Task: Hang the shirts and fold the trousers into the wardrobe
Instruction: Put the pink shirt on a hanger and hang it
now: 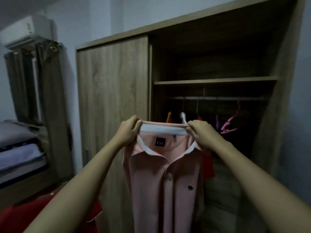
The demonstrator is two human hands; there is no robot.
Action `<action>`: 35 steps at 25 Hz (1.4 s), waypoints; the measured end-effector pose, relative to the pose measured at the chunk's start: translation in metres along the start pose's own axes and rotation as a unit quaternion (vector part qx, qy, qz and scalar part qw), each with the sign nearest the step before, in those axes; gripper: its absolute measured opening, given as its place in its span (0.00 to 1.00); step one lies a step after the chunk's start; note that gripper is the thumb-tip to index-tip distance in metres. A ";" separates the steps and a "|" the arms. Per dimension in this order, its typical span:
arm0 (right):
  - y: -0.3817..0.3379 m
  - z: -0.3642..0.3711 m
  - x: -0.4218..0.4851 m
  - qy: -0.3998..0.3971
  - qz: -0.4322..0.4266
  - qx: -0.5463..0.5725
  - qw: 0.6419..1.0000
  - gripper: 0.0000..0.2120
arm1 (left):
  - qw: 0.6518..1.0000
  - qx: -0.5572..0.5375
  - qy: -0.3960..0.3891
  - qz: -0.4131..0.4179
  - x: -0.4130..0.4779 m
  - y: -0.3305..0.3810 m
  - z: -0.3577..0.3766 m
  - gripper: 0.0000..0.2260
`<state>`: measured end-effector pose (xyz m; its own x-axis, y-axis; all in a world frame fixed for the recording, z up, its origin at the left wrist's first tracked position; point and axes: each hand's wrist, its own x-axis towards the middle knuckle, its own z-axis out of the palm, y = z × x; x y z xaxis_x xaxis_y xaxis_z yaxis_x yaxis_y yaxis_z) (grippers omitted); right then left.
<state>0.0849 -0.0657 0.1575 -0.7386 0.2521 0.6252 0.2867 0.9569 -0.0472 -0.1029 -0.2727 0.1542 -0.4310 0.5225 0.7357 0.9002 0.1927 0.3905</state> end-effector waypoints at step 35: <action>0.206 0.015 -0.005 -0.108 0.121 -0.116 0.980 0.07 | 0.902 -0.311 -0.213 -0.209 0.271 0.138 0.421 0.15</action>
<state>0.1379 0.1325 0.1329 -0.7372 0.5157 0.4365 0.5814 0.8133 0.0211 -0.0692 0.2452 0.1747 -0.5424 0.8095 0.2249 0.3986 0.0123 0.9170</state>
